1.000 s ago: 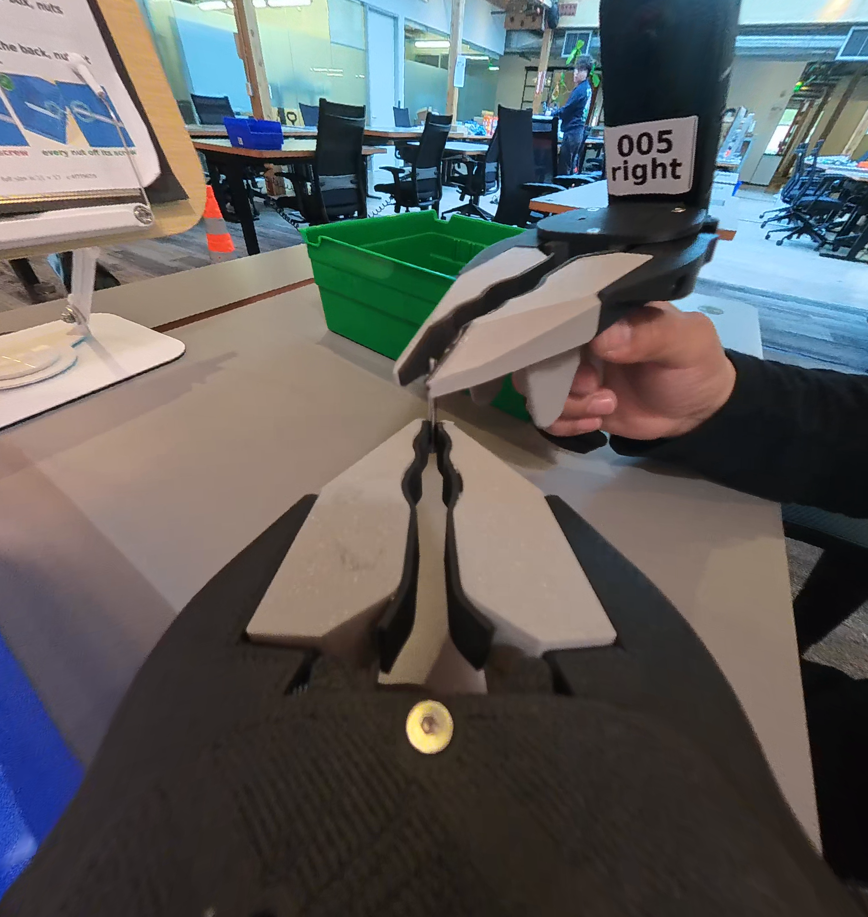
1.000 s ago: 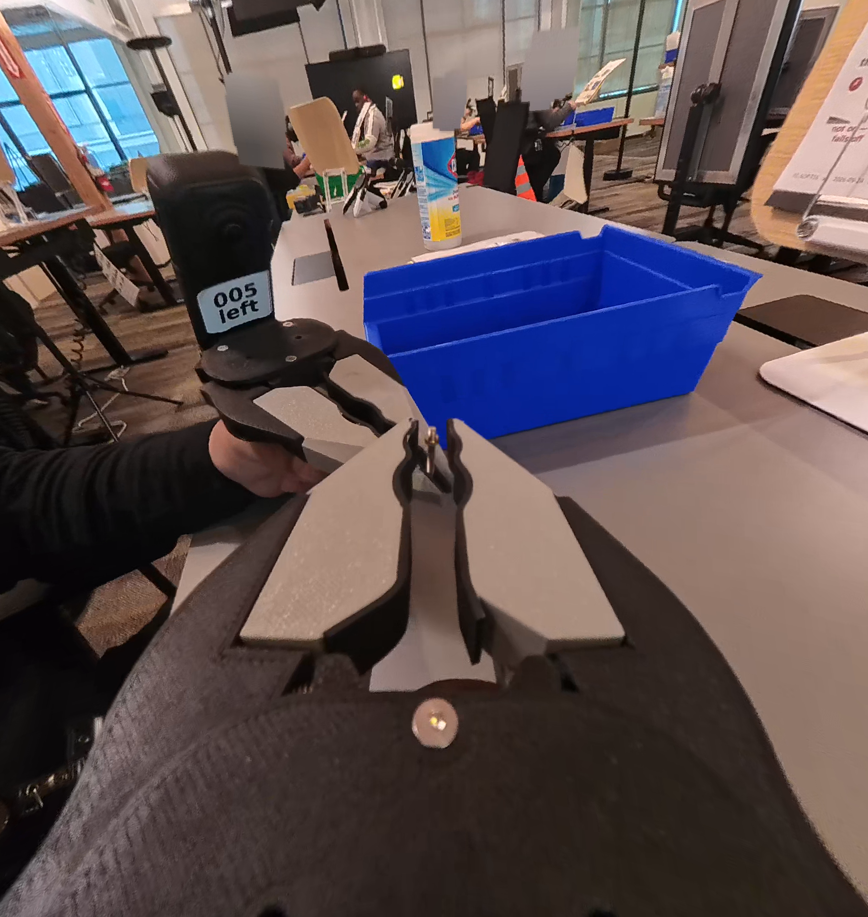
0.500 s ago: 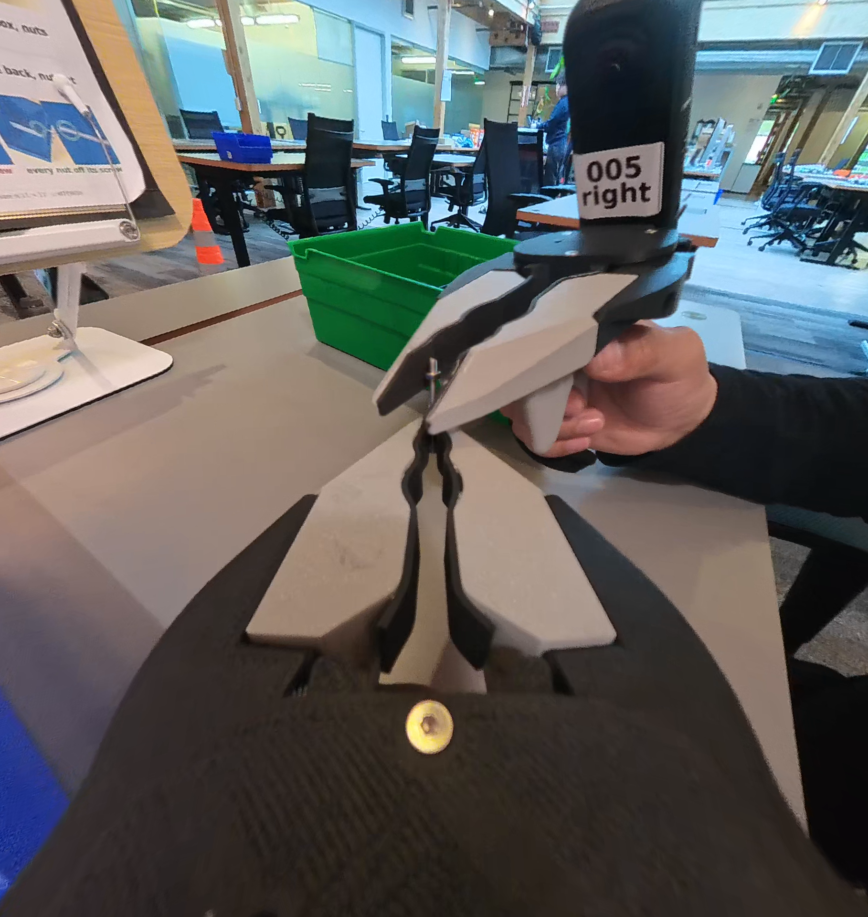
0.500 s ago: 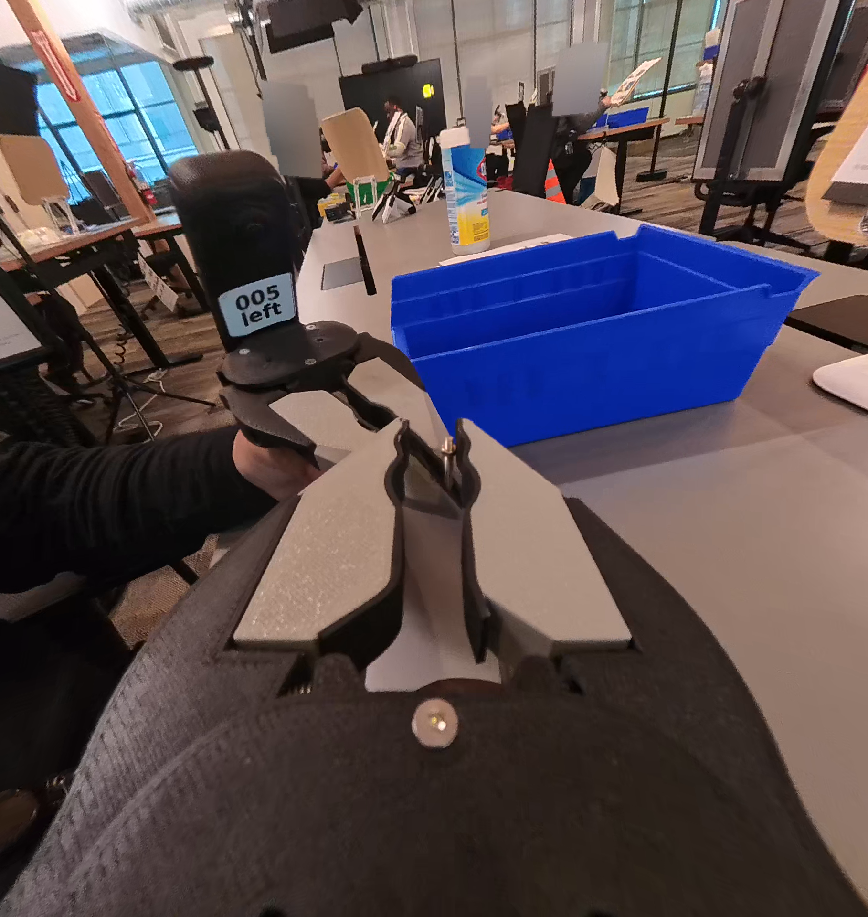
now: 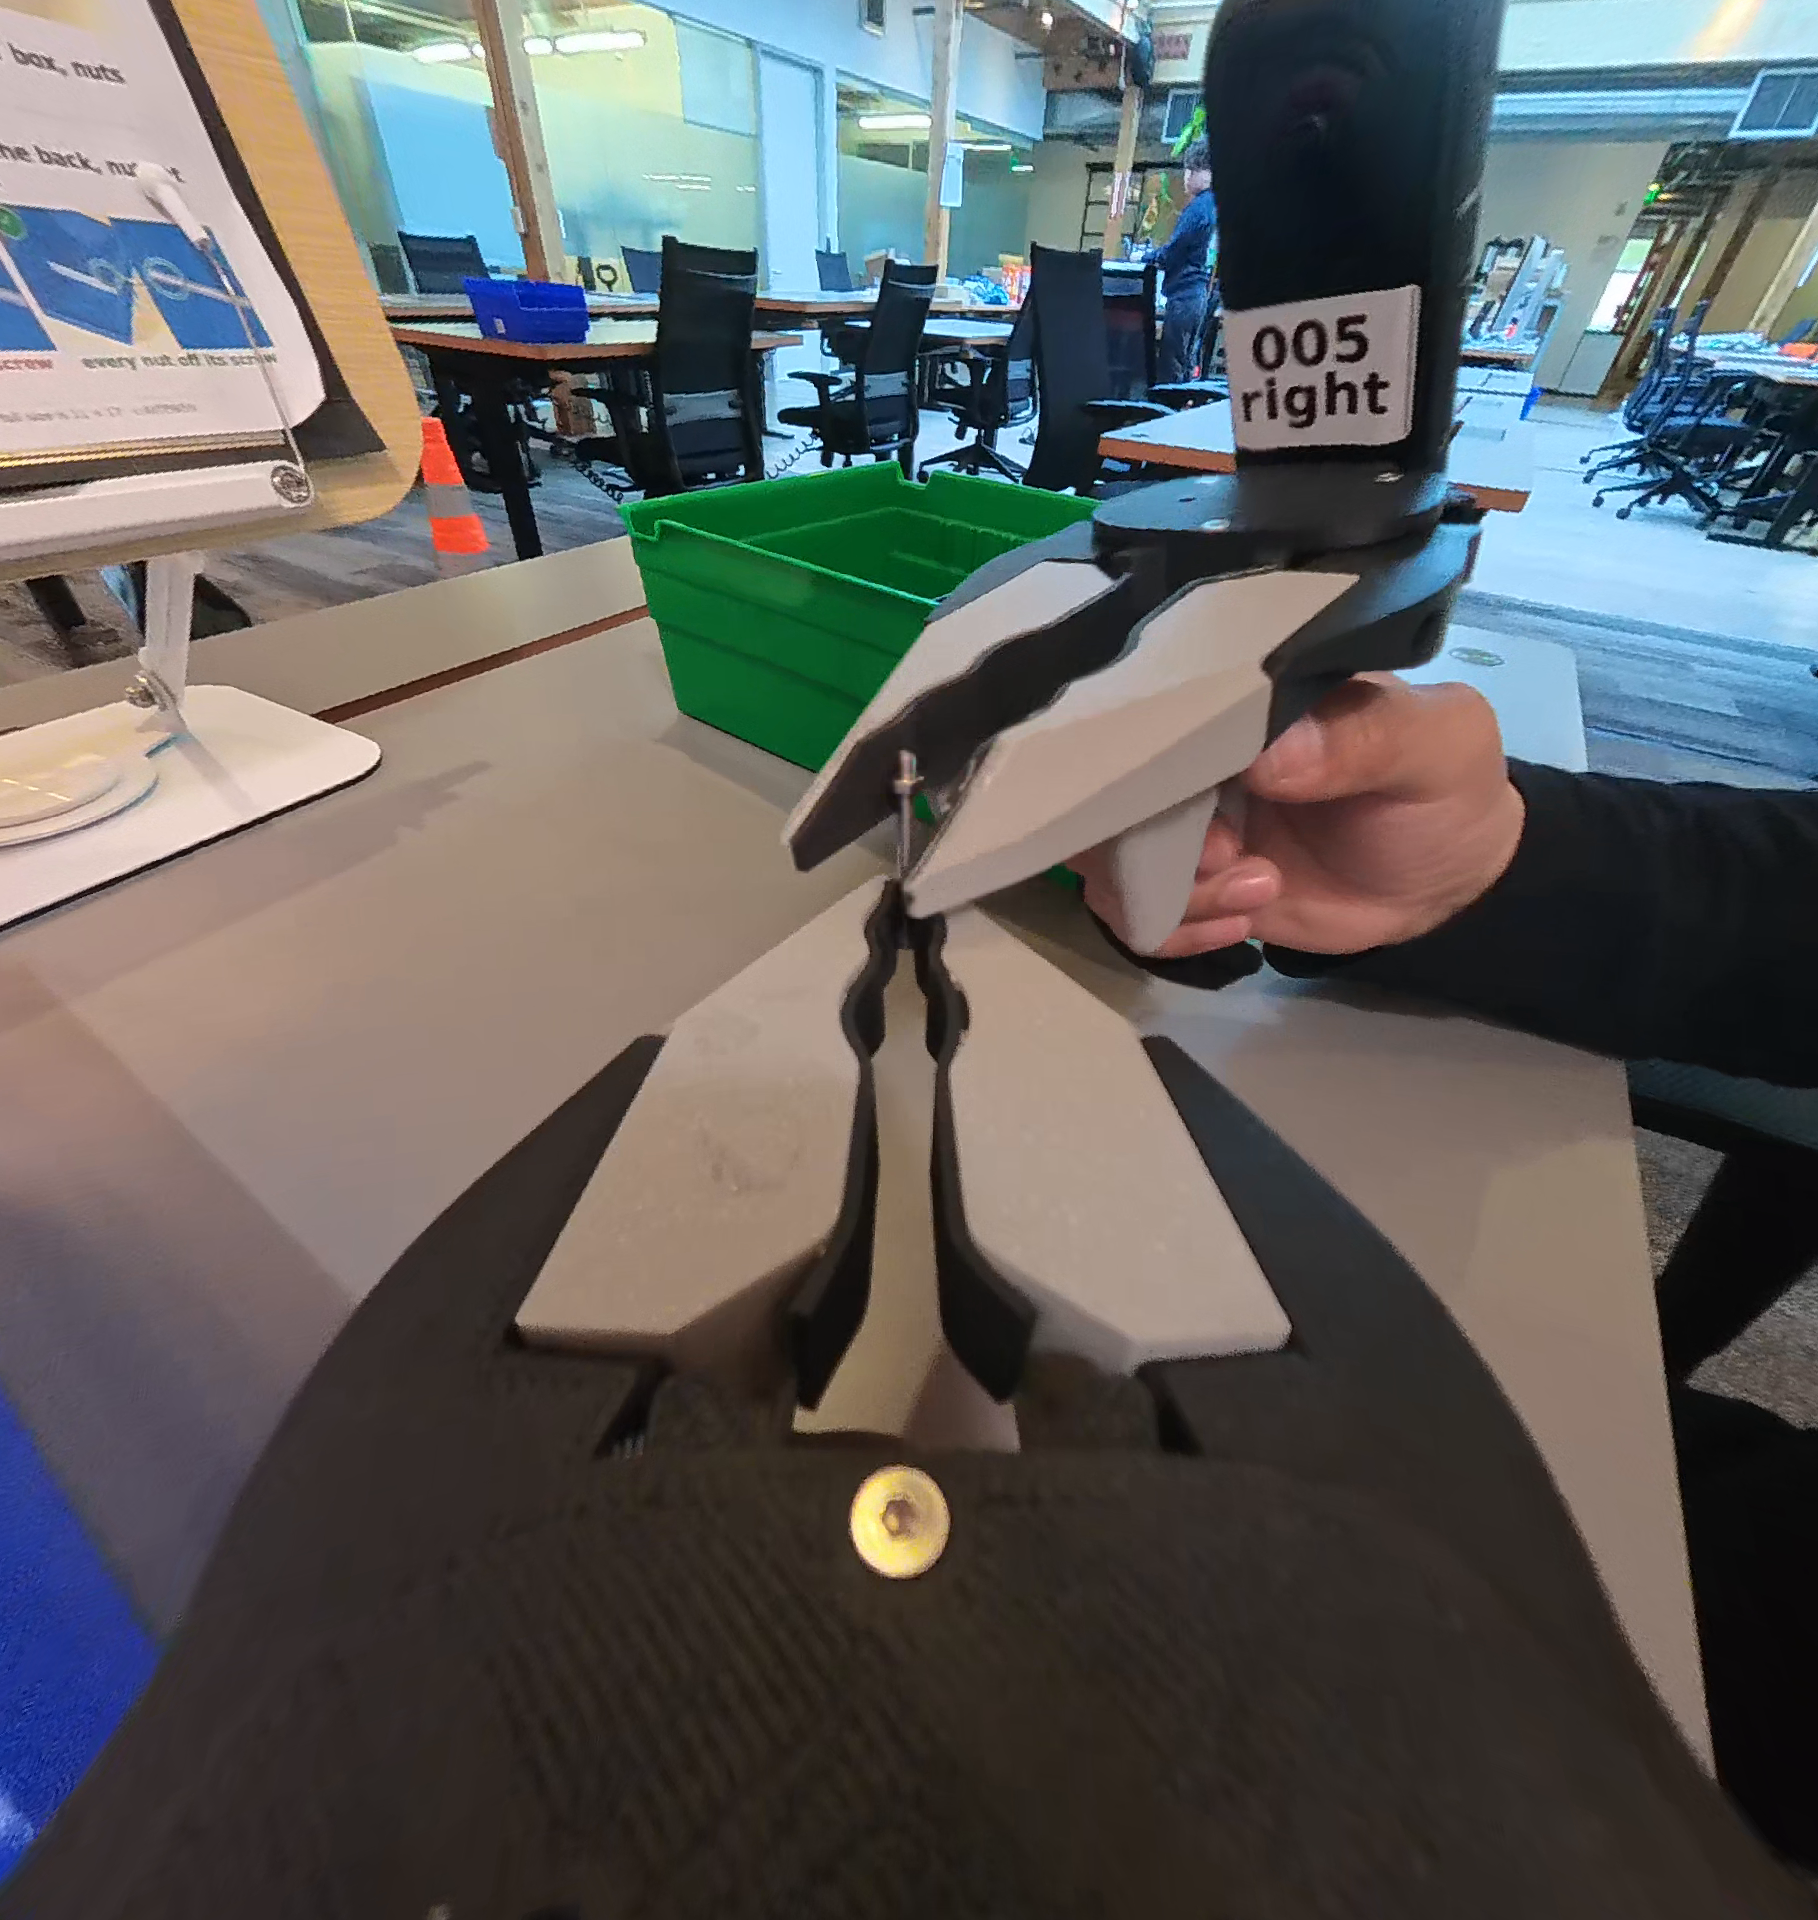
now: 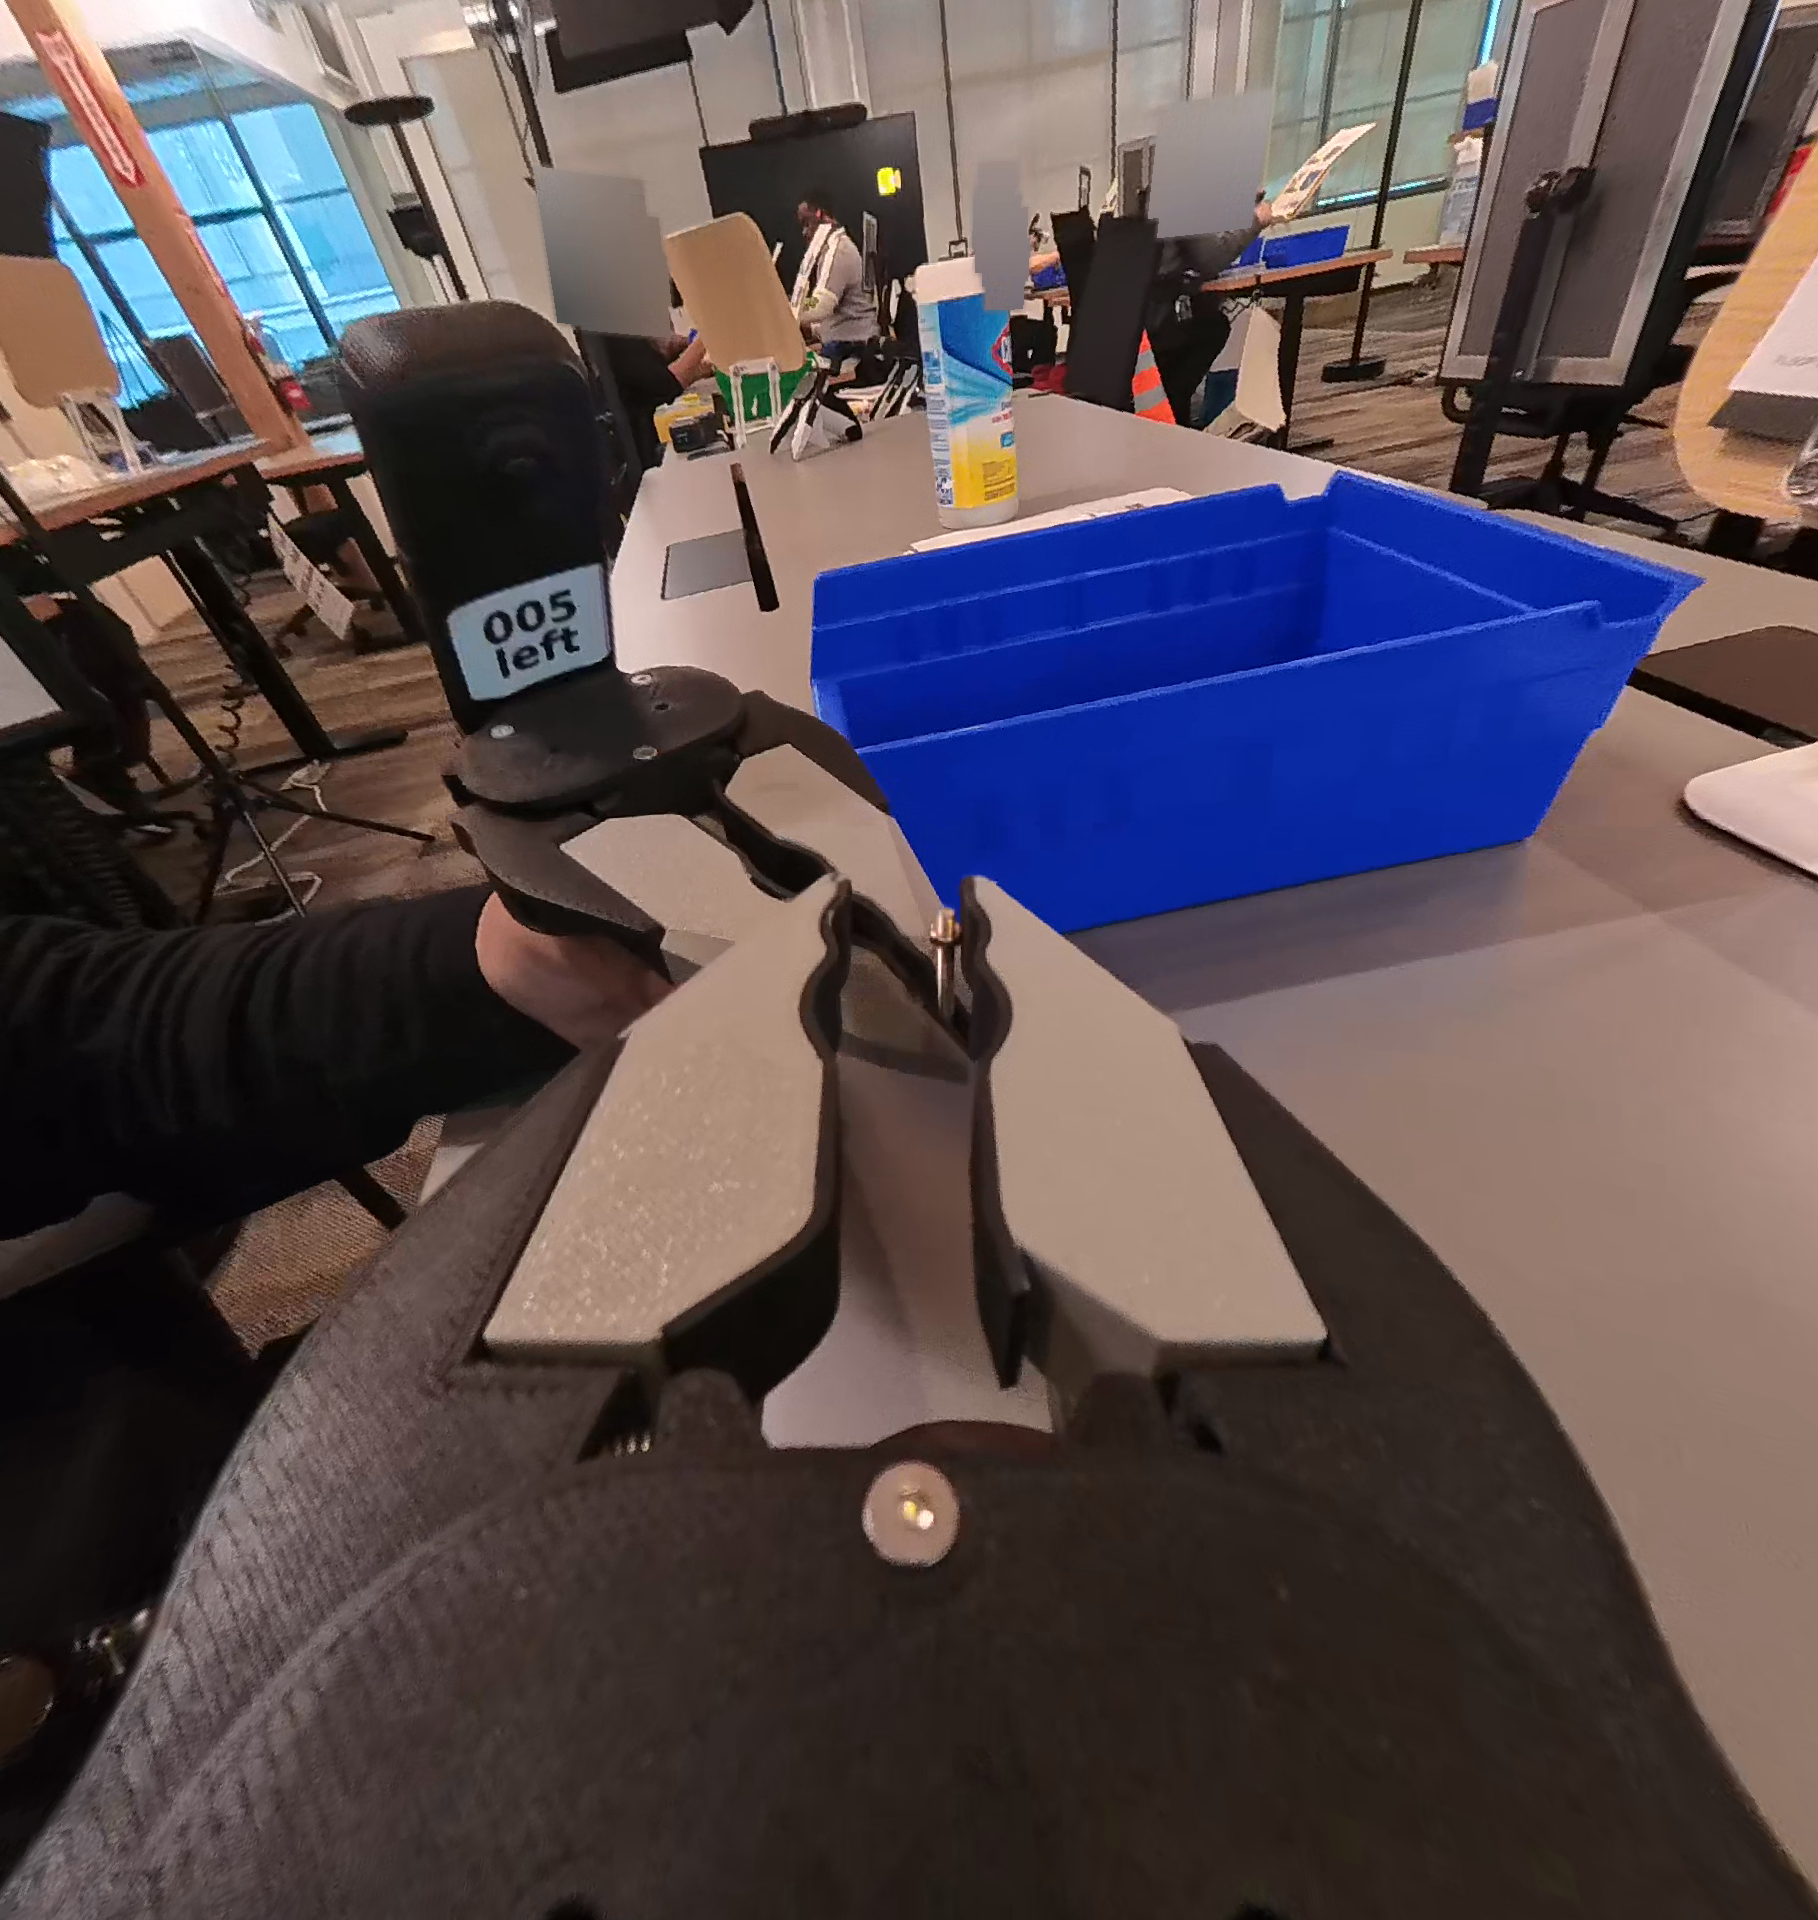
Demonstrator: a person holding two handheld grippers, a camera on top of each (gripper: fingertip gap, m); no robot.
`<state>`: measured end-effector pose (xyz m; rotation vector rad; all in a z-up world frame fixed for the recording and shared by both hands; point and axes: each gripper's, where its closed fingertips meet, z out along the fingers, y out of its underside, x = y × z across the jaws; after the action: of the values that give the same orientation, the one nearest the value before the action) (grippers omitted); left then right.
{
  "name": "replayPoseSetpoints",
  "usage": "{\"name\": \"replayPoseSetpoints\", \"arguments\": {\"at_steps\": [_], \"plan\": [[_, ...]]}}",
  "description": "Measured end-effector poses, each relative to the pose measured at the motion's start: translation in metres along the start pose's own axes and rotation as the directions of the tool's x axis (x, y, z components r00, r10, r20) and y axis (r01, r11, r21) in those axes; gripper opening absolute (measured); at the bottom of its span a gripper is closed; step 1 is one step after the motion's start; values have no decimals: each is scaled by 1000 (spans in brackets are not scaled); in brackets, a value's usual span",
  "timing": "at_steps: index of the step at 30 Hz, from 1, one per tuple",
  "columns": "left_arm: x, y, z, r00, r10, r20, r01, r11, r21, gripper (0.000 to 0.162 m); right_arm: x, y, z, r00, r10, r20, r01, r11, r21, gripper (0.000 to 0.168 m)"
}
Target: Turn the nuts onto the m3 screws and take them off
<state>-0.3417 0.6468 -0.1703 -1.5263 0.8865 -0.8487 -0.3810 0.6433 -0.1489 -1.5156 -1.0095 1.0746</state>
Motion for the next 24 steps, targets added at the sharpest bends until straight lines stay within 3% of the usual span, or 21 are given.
{"name": "replayPoseSetpoints", "arguments": {"at_steps": [24], "plan": [[-4, -1, -2, 1000, -28, -2, 28, 1000, 11, 0, 2, -1, -3, 999, 30, 20, -30, 999, 19, 13]]}}
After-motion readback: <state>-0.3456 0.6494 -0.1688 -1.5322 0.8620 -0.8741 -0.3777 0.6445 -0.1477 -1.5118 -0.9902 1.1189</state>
